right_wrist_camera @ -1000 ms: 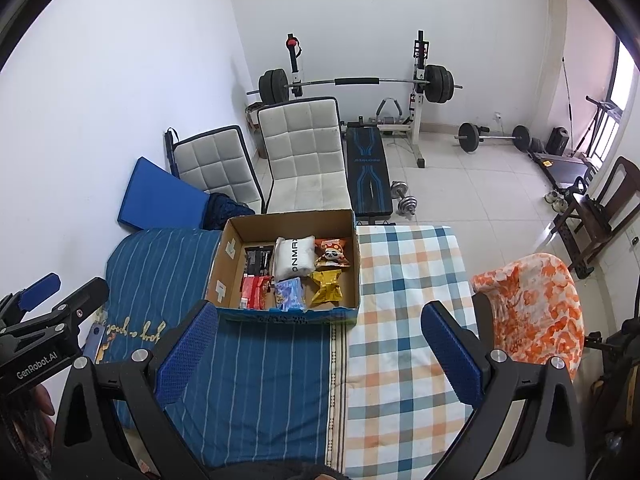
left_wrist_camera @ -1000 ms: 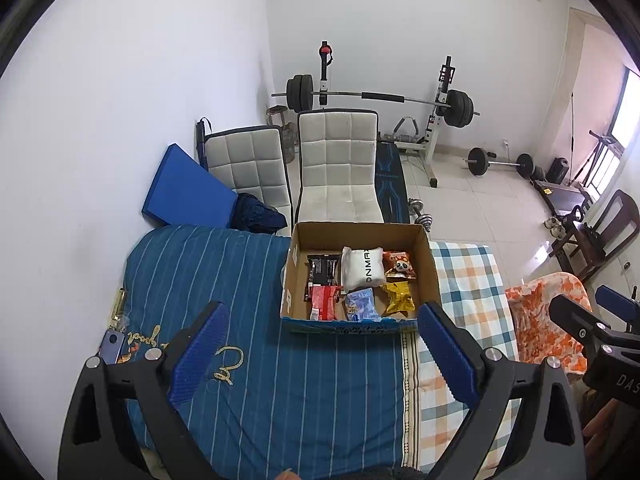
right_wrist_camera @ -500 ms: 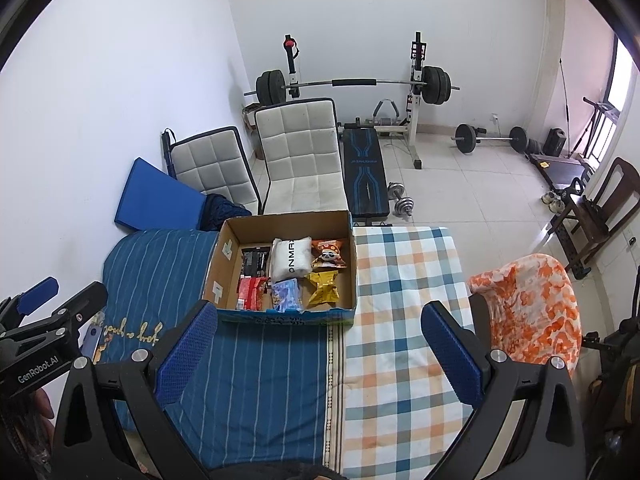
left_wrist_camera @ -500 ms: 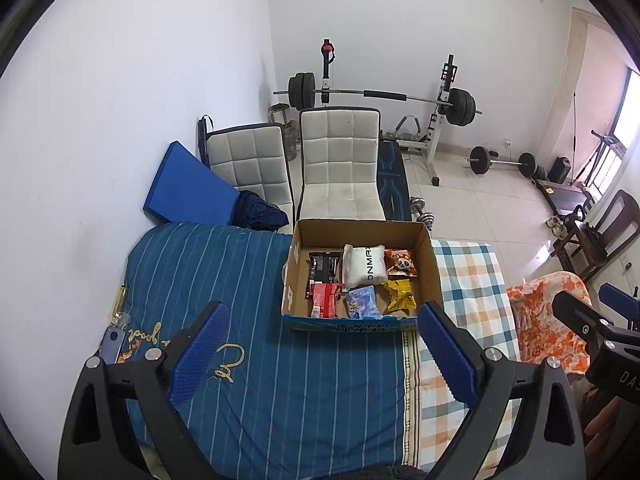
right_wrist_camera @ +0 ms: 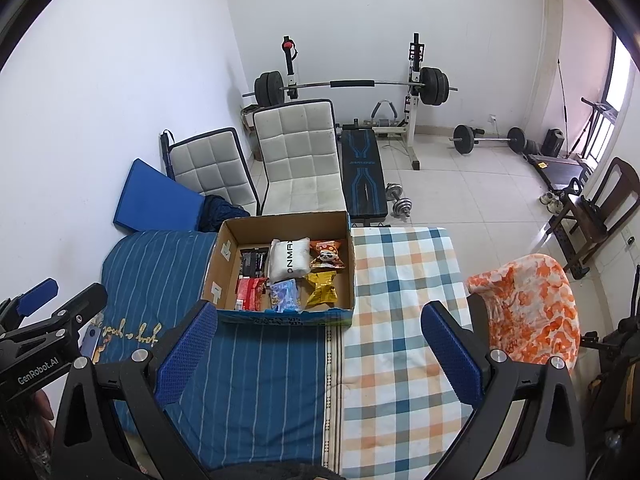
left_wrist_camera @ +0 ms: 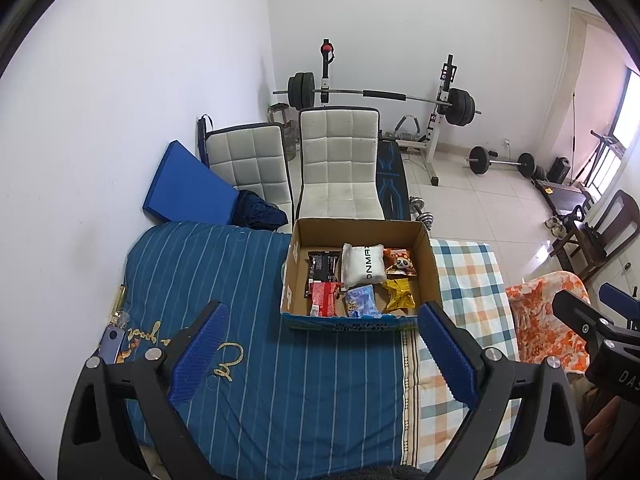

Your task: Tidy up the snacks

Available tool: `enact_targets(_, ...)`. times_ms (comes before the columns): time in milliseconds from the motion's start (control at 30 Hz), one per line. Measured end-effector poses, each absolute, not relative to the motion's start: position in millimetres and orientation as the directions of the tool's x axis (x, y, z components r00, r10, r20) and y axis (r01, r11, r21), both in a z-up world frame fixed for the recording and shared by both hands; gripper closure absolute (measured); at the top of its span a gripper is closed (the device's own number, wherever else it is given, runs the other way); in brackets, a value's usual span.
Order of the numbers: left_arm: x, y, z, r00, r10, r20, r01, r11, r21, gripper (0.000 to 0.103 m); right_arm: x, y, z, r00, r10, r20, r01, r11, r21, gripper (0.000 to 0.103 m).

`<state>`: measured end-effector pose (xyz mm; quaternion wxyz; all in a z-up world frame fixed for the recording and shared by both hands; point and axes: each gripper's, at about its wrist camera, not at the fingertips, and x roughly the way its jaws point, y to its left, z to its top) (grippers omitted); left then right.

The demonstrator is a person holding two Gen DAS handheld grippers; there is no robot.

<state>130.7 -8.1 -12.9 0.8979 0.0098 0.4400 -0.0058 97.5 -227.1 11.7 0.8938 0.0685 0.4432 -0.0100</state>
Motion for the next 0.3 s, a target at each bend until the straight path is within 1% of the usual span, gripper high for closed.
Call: enact_targets(300, 127.5, -9.2, -13.0, 0.619, -0.003, -0.785, 0.021, 1.000, 0.013, 0.006, 97.5, -227.3, 11.9, 0.608, 0.041, -0.793, 0.078, 0.991, 0.111, 0.000)
